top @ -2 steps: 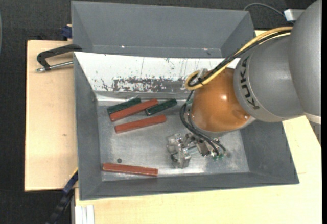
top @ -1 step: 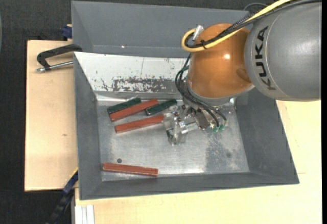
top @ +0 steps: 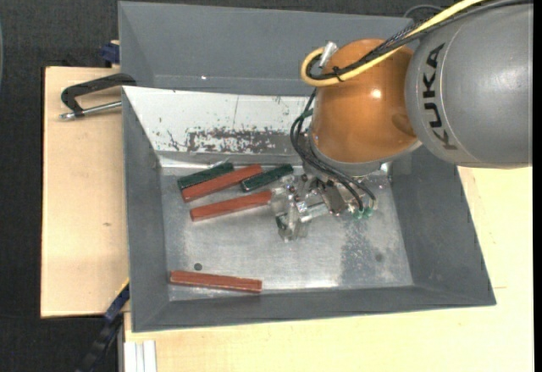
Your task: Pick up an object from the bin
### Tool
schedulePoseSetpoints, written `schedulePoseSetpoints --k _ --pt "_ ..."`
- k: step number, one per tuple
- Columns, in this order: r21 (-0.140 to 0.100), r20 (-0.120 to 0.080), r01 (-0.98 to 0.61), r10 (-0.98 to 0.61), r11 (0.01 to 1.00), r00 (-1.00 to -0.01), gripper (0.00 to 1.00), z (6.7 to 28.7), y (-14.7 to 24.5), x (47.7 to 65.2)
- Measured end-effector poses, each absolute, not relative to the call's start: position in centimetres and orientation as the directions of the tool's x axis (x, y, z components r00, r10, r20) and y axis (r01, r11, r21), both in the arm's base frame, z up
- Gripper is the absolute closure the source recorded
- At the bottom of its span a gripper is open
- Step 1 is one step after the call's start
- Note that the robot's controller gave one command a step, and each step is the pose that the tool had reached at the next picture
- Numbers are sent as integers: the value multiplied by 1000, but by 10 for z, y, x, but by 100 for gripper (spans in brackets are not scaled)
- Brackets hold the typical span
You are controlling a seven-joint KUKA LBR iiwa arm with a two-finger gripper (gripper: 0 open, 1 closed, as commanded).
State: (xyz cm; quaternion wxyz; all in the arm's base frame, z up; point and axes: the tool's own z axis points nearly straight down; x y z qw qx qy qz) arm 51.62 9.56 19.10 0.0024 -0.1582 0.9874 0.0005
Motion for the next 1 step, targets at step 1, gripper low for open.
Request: schedulePoseSetpoints --k 1 --pt "1 0 -325 -325 946 -946 100 242 100 519"
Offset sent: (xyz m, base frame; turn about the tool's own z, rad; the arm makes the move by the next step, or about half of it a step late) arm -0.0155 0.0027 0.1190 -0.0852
